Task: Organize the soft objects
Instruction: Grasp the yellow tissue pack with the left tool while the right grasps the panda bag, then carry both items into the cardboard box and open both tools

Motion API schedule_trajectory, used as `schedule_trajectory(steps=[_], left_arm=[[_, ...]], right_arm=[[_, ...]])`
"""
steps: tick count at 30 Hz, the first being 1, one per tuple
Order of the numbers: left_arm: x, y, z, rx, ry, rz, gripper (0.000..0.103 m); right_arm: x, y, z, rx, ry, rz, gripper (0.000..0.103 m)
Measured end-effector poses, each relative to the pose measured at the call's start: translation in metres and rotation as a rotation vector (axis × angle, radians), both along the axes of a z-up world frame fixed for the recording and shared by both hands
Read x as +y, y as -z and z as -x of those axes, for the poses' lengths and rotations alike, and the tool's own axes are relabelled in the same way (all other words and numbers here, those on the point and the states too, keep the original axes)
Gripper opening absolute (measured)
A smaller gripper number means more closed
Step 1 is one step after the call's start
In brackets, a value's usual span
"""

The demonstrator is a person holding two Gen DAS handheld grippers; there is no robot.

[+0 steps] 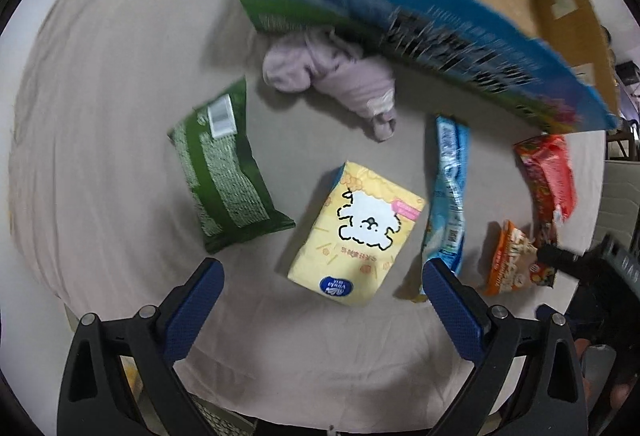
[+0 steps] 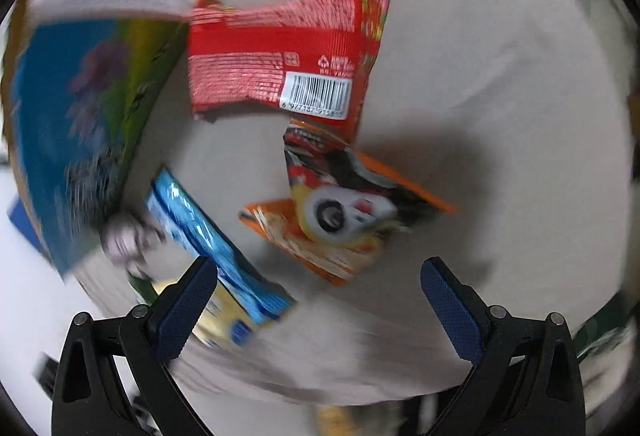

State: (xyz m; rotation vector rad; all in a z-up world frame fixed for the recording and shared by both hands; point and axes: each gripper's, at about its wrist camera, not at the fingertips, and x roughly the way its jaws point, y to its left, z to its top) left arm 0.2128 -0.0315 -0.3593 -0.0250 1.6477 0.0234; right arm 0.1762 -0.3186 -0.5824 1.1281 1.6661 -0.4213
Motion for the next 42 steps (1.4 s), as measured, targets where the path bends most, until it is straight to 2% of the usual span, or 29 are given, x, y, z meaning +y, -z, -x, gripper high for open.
schedule_trajectory(steps=[1, 3, 4, 6, 7, 9, 10, 12, 14, 15, 16, 18, 19, 20, 21, 23, 28, 30, 31, 32, 33, 36, 39, 42], left_arm=[[0.000, 0.006, -0.001, 0.011, -0.004, 0.004, 0.102], [-0.001, 0.014, 0.000, 0.031, -0.011, 0.008, 0.102], [-0.002, 0.017, 0.001, 0.038, -0.008, 0.005, 0.102], [-0.005, 0.023, 0.002, 0.055, 0.004, 0.005, 0.102], [-0.007, 0.026, 0.002, 0.059, 0.010, 0.001, 0.102], [-0.010, 0.030, 0.004, 0.066, 0.029, 0.001, 0.102], [-0.013, 0.034, 0.004, 0.065, 0.037, -0.003, 0.102], [-0.017, 0.036, 0.004, 0.063, 0.058, -0.004, 0.102], [-0.023, 0.042, 0.001, 0.073, 0.083, -0.001, 0.102], [-0.027, 0.044, 0.000, 0.081, 0.092, 0.001, 0.102], [-0.030, 0.048, -0.001, 0.089, 0.100, 0.003, 0.102], [-0.040, 0.059, -0.003, 0.106, 0.126, 0.016, 0.102], [-0.045, 0.064, -0.003, 0.110, 0.139, 0.023, 0.101], [-0.049, 0.069, -0.003, 0.110, 0.151, 0.023, 0.092], [-0.053, 0.074, -0.002, 0.113, 0.159, 0.022, 0.084], [-0.057, 0.083, 0.001, 0.118, 0.166, 0.004, 0.064], [-0.051, 0.089, 0.015, 0.091, 0.113, 0.013, 0.064], [-0.048, 0.095, 0.024, 0.098, 0.082, 0.018, 0.064], [-0.047, 0.098, 0.026, 0.098, 0.075, 0.014, 0.064], [-0.048, 0.100, 0.028, 0.097, 0.068, 0.010, 0.064], [-0.049, 0.103, 0.029, 0.094, 0.059, 0.008, 0.064], [-0.049, 0.122, 0.021, 0.115, 0.062, -0.011, 0.065], [-0.052, 0.140, 0.019, 0.111, 0.049, -0.007, 0.064], [-0.048, 0.142, 0.025, 0.079, 0.024, 0.012, 0.062]], right_arm=[[0.003, 0.008, -0.002, 0.000, 0.043, -0.024, 0.089], [0.007, 0.017, -0.007, 0.029, 0.051, -0.030, 0.069], [0.010, 0.022, -0.008, 0.050, 0.051, -0.036, 0.051], [0.015, 0.024, -0.011, 0.078, -0.018, -0.039, 0.044], [0.018, 0.019, -0.016, 0.082, -0.090, -0.021, 0.035], [0.027, 0.008, -0.023, 0.083, -0.288, 0.050, 0.035], [0.029, 0.004, -0.024, 0.082, -0.347, 0.074, 0.034], [0.041, -0.005, -0.028, 0.084, -0.567, 0.160, 0.034], [0.053, -0.008, -0.030, 0.102, -0.724, 0.234, 0.035], [0.057, -0.008, -0.031, 0.102, -0.768, 0.250, 0.035], [0.058, -0.009, -0.030, 0.090, -0.767, 0.244, 0.036], [0.055, -0.013, -0.030, 0.052, -0.728, 0.231, 0.056], [0.051, -0.019, -0.028, 0.018, -0.678, 0.229, 0.075], [0.049, -0.021, -0.025, -0.002, -0.647, 0.226, 0.085], [0.047, -0.026, -0.023, -0.014, -0.613, 0.221, 0.086], [0.040, -0.032, -0.017, -0.021, -0.536, 0.205, 0.086], [0.018, -0.020, -0.003, -0.017, -0.265, 0.129, 0.086], [0.015, -0.009, -0.007, -0.009, -0.197, 0.099, 0.085], [0.013, -0.002, -0.012, -0.005, -0.189, 0.104, 0.080], [0.013, 0.005, -0.015, 0.003, -0.198, 0.122, 0.063], [0.016, 0.009, -0.018, 0.019, -0.225, 0.148, 0.056], [0.022, 0.012, -0.018, 0.010, -0.251, 0.150, 0.054], [0.039, 0.007, -0.021, 0.004, -0.358, 0.167, 0.052], [0.054, -0.006, -0.019, -0.031, -0.463, 0.188, 0.051]])
